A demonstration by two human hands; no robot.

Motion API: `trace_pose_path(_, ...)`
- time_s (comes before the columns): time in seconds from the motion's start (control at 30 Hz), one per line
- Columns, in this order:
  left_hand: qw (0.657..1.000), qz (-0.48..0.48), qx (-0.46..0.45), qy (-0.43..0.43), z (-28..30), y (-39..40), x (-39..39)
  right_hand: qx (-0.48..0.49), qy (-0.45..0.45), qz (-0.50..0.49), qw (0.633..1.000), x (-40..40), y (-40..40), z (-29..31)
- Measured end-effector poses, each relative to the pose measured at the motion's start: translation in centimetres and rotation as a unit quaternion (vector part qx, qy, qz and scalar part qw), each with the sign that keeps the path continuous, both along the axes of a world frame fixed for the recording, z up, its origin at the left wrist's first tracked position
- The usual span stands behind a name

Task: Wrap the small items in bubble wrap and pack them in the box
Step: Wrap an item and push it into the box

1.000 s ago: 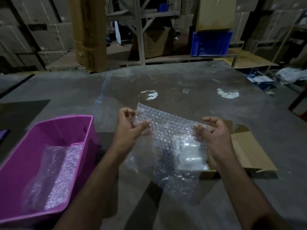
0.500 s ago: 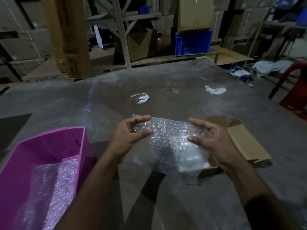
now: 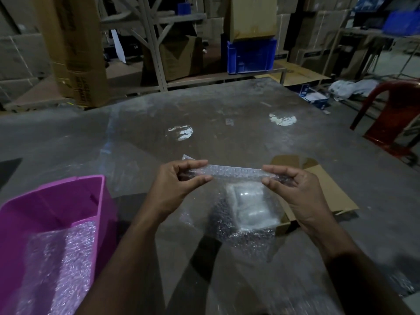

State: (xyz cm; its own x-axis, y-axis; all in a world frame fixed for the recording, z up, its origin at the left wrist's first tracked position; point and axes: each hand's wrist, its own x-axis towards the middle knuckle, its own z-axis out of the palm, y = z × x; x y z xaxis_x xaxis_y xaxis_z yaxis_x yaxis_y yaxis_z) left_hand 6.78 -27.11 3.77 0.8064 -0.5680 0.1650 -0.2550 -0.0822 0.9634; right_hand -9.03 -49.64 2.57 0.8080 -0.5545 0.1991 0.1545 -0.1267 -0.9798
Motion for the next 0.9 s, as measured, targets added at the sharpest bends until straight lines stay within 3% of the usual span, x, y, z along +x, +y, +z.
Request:
trace_pose_path(0.2,1.000,0.017,-0.009,0.000,-0.3,-0.1,-0.4,-0.059,0.007,-0.029,0.998,0.7,-0.1,-0.3)
trace_pose_path(0.3,0.996,0.051,0.044,-0.060,-0.4,-0.2,-0.1,-0.128,0.018,-0.044,0.991,0.8,-0.4,-0.7)
trace_pose_path(0.43,0.992,0.060,0.039,-0.101,-0.1,-0.1,0.1,-0.190,0.041,-0.047,0.980,1.0,-0.8,-0.7)
trace_pose_path(0.6,0.997,0.000,0.025,-0.075,0.4,0.2,-0.2,-0.198,0.025,-0.028,0.979,1.1,-1.3,0.1)
trace_pose_path(0.9,0.998,-0.022,-0.005,-0.057,0.5,-0.4,-0.3,-0.110,0.040,0.061,0.991,0.9,-1.3,0.5)
